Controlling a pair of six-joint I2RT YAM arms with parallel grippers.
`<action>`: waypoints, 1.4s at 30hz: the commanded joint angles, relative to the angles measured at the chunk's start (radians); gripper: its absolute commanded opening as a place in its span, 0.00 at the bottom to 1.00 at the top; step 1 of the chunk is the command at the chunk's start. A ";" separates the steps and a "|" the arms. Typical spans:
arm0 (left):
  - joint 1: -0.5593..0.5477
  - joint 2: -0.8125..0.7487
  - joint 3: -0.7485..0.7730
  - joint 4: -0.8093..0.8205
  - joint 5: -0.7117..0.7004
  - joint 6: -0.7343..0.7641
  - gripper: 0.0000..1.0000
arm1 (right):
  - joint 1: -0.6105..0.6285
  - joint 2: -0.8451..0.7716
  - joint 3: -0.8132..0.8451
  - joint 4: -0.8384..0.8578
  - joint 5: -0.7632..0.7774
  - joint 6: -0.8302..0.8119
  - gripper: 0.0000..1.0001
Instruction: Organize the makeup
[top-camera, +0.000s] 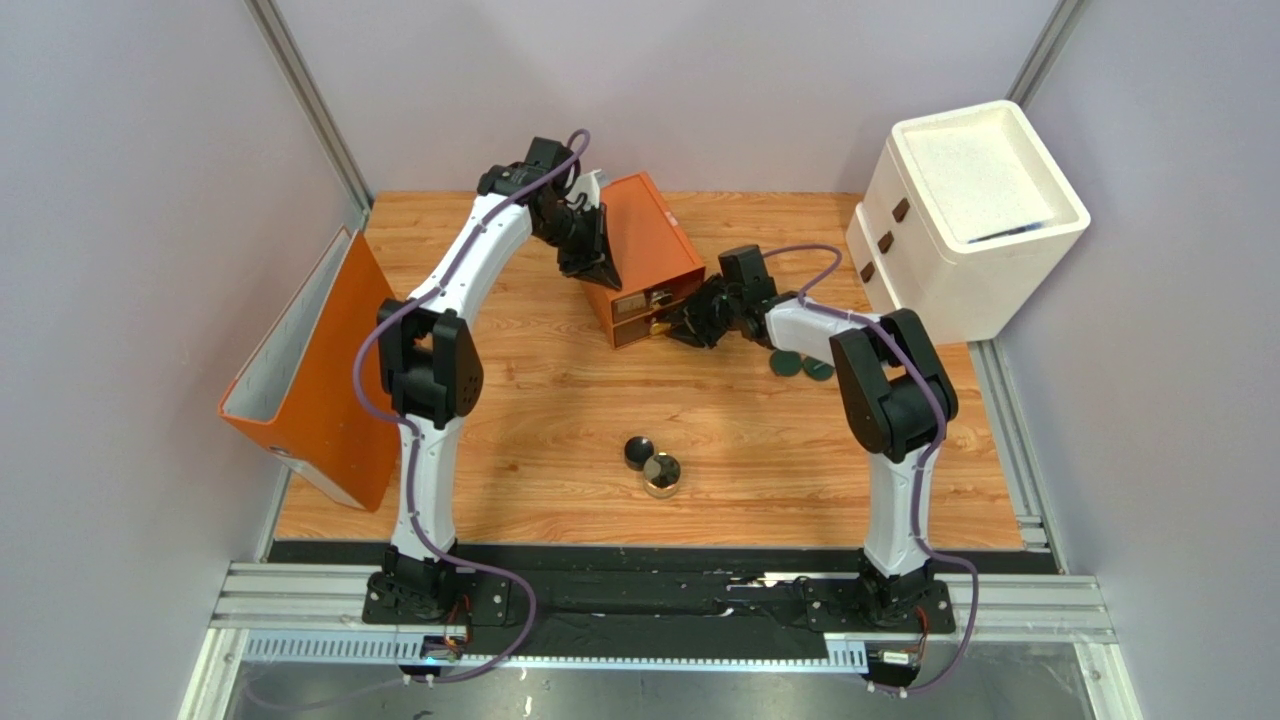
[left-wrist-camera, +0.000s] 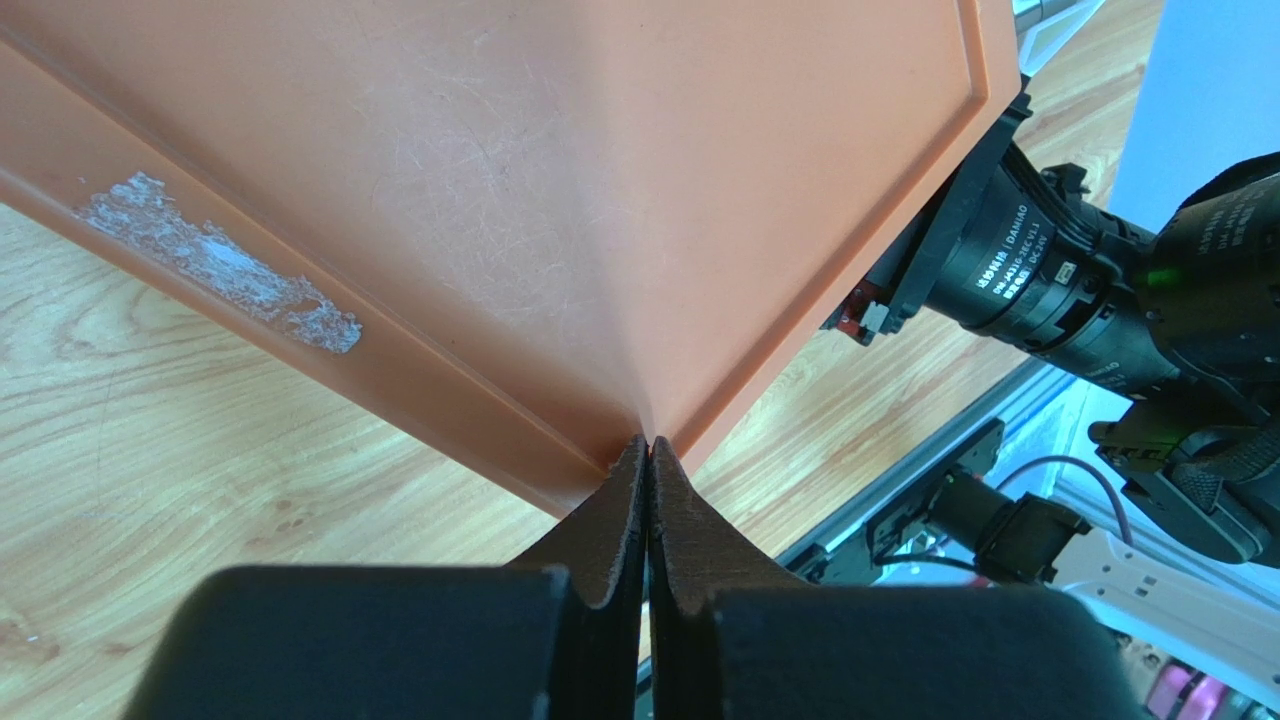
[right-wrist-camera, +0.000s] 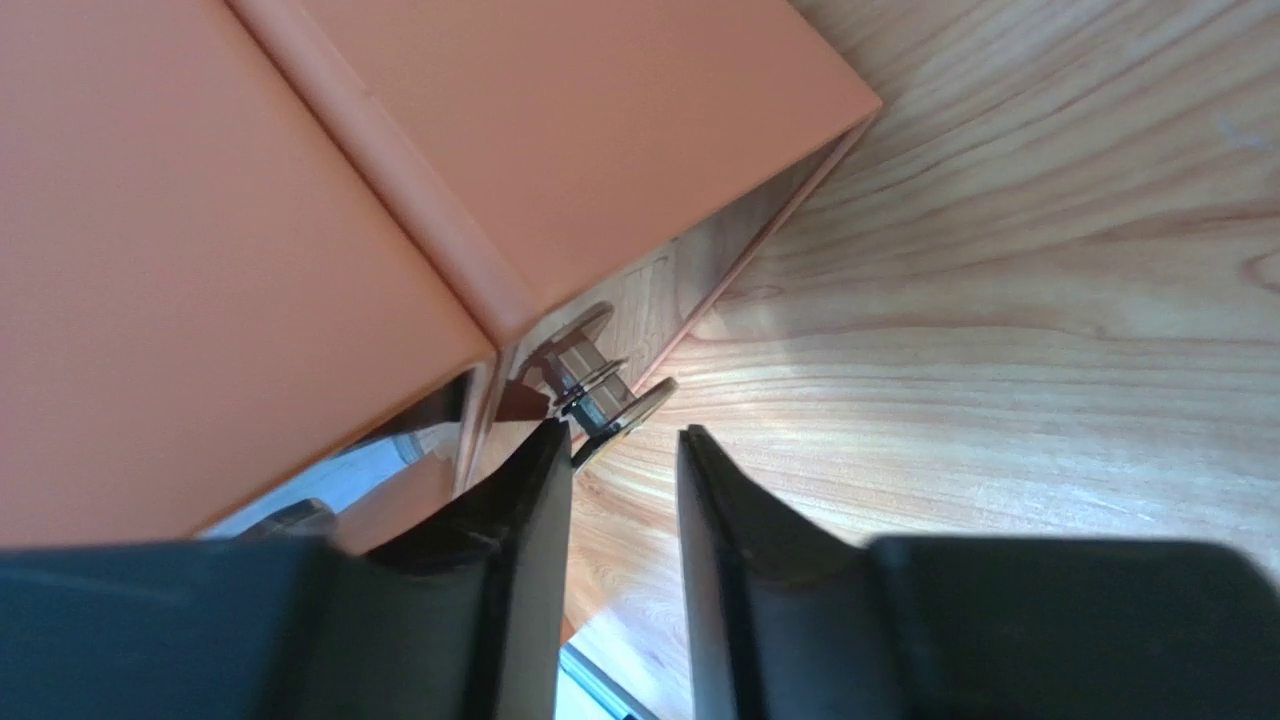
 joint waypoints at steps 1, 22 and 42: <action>0.004 0.041 -0.008 -0.086 -0.083 0.043 0.00 | -0.002 -0.004 0.017 -0.074 -0.002 -0.050 0.28; 0.004 0.056 0.005 -0.083 -0.074 0.025 0.00 | -0.011 -0.315 -0.304 -0.263 -0.078 -0.258 0.14; 0.003 0.041 -0.034 -0.058 -0.074 0.017 0.00 | -0.103 -0.479 -0.147 -0.561 0.331 -0.630 0.70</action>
